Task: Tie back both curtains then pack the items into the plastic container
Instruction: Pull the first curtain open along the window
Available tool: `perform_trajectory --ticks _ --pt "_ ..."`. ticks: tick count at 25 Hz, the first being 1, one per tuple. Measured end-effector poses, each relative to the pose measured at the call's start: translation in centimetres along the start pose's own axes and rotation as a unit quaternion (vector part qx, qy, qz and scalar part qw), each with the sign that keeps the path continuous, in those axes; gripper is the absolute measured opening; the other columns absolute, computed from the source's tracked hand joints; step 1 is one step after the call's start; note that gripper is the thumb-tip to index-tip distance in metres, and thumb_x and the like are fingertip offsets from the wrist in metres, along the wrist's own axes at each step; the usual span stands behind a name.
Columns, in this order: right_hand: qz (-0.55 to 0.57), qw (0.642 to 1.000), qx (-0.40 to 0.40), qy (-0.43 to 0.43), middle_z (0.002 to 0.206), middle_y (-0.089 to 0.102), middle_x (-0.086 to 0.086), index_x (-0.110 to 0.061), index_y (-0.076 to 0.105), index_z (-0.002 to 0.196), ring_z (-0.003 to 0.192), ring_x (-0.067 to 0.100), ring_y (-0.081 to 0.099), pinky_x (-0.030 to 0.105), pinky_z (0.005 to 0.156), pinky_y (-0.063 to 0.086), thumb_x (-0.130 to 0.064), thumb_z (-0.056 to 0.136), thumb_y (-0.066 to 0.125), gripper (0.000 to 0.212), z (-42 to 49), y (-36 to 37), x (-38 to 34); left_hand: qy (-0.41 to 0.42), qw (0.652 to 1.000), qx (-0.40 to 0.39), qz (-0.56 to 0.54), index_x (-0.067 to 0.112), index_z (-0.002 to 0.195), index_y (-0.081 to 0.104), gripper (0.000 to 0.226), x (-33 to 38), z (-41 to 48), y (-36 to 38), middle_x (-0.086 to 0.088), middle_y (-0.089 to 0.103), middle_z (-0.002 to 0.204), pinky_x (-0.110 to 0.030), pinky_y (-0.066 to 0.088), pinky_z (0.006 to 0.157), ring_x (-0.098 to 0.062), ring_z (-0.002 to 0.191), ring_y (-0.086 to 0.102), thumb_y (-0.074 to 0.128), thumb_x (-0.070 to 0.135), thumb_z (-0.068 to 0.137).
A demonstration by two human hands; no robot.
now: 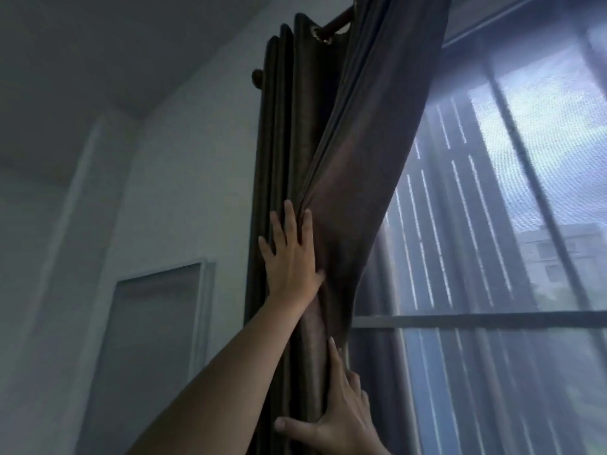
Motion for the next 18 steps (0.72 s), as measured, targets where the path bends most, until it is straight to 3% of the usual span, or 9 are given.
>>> perform_trajectory --ticks 2,4,6,9,11,13,15,18 --pt "0.009 1.0 0.016 -0.008 0.156 -0.018 -0.01 -0.043 -0.036 0.133 0.145 0.018 -0.003 0.045 0.117 0.012 -0.092 0.033 0.055 0.144 1.2 2.0 -0.5 -0.091 0.99 -0.002 -0.111 0.039 0.144 -0.018 0.125 -3.0 0.1 0.8 -0.011 -0.03 0.152 -0.069 0.012 0.104 -0.039 0.142 -0.013 0.078 0.049 0.064" --pt "0.033 0.998 0.041 -0.017 0.156 -0.017 -0.01 -0.047 -0.033 0.131 0.144 0.016 -0.008 0.044 0.118 0.011 -0.092 0.031 0.056 0.141 2.1 3.6 -0.7 -0.218 0.936 -0.02 -0.275 0.043 0.141 -0.02 0.138 -5.9 -0.2 2.2 -0.009 -0.026 0.154 -0.067 0.018 0.104 -0.038 0.143 -0.001 0.086 0.047 0.053" --pt "0.049 0.996 0.062 -0.029 0.157 -0.014 -0.008 -0.046 -0.03 0.133 0.144 0.014 -0.008 0.042 0.118 0.014 -0.089 0.034 0.06 0.141 2.6 5.0 -0.5 -0.269 0.887 -0.049 -0.373 0.04 0.141 -0.022 0.143 -7.5 -0.4 3.5 -0.014 -0.001 0.157 -0.053 0.028 0.107 -0.033 0.139 0.025 0.088 0.043 0.05" --pt "0.052 0.994 0.08 -0.046 0.158 -0.008 -0.008 -0.04 -0.023 0.142 0.144 0.014 0.001 0.04 0.117 0.018 -0.091 0.036 0.057 0.142 3.8 6.8 -1.1 -0.285 0.878 -0.078 -0.376 0.025 0.148 -0.008 0.134 -9.0 -0.1 4.3 -0.012 0.041 0.143 -0.038 0.041 0.099 -0.028 0.124 0.049 0.086 0.042 0.054" --pt "0.059 0.993 0.077 -0.062 0.159 -0.004 -0.008 -0.038 -0.019 0.144 0.144 0.015 0.006 0.038 0.116 0.02 -0.09 0.039 0.058 0.139 4.7 8.4 -2.0 -0.288 0.895 -0.075 -0.333 0.014 0.144 0.025 0.111 -10.5 -0.1 4.4 -0.009 0.053 0.133 -0.035 0.046 0.092 -0.027 0.115 0.056 0.083 0.047 0.055" --pt "0.048 0.995 0.06 -0.071 0.159 -0.004 -0.005 -0.039 -0.018 0.143 0.145 0.018 0.008 0.039 0.116 0.02 -0.088 0.043 0.058 0.136 5.6 9.8 -3.1 -0.281 0.909 -0.09 -0.295 0.011 0.12 0.056 0.08 -12.1 -0.5 4.6 -0.007 0.065 0.114 -0.031 0.052 0.078 -0.025 0.098 0.063 0.08 0.051 0.055" --pt "0.025 0.998 0.03 -0.058 0.159 -0.006 -0.002 -0.039 -0.02 0.143 0.145 0.021 0.009 0.043 0.116 0.018 -0.087 0.044 0.058 0.134 6.3 10.8 -3.6 -0.276 0.906 -0.114 -0.299 0.01 0.105 0.065 0.062 -13.4 -1.1 4.9 -0.006 0.068 0.103 -0.027 0.052 0.07 -0.023 0.088 0.065 0.081 0.048 0.058" --pt "0.016 0.999 0.001 -0.043 0.159 -0.012 -0.002 -0.036 -0.026 0.142 0.145 0.02 0.005 0.049 0.116 0.016 -0.092 0.038 0.053 0.142 6.4 11.8 -3.7 -0.26 0.897 -0.115 -0.338 0.01 0.105 0.067 0.055 -14.1 -1.5 4.8 -0.005 0.069 0.101 -0.031 0.055 0.076 -0.021 0.088 0.066 0.082 0.04 0.061"
Point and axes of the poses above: each hand's wrist, its own z-axis towards the middle knuckle, its own y-axis out of the palm, x = y × z, the point moved 4 cm from there along z, towards the middle knuckle
